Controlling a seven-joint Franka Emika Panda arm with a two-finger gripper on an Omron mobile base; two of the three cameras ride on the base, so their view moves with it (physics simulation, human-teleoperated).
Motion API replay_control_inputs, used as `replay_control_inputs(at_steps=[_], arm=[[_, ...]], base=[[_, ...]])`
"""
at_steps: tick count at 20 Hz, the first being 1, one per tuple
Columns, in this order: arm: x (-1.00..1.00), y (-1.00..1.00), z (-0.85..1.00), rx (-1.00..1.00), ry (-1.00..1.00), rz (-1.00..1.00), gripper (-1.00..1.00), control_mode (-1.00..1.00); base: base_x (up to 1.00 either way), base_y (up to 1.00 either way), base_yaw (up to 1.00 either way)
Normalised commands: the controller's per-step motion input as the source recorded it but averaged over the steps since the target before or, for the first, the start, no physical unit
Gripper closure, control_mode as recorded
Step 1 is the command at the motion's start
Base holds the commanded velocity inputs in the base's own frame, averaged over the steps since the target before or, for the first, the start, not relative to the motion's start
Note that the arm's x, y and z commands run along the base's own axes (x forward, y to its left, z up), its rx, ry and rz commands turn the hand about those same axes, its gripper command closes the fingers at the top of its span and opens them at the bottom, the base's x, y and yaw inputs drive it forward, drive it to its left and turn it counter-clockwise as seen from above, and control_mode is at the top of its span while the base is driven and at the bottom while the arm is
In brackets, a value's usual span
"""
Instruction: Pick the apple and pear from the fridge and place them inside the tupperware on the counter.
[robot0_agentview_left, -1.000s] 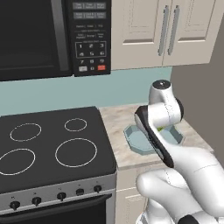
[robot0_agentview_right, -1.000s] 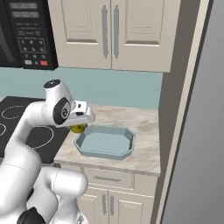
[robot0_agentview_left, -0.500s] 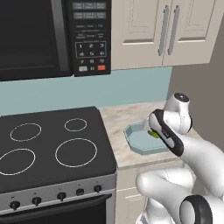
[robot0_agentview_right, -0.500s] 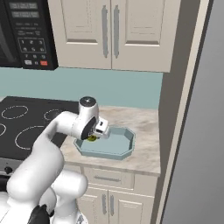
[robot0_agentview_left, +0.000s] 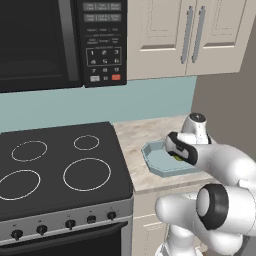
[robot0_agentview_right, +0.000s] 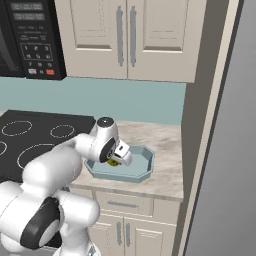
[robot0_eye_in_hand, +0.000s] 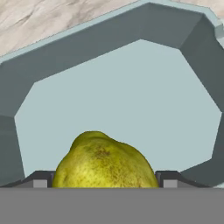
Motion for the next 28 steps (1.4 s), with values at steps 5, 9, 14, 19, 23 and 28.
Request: replay_control_inputs(at_steps=[5,9,14,19,23,28], arm=[[0.18,-0.02,-0.24,0.00,0.00,0.00,1.00,-1.00],[0.16,-0.01,-0.18,0.00,0.00,0.00,1.00,-1.00],[0.19,0.00,-0.16,0.00,0.09,0.00,1.00,-1.00],[0.14,0.00,-0.19,-0.10,0.18,0.00,-1.00,-1.00],[0.03,0.00,-0.15,-0.06,0.07,0.00,-1.00,-1.00],[-0.02,0.00,-0.08,0.00,-0.01,0.00,-1.00,-1.00]], base=[[0.00,0.00,0.00],[0.00,0.00,0.00],[0.00,0.00,0.00],[0.00,0.00,0.00],[0.00,0.00,0.00],[0.00,0.00,0.00]])
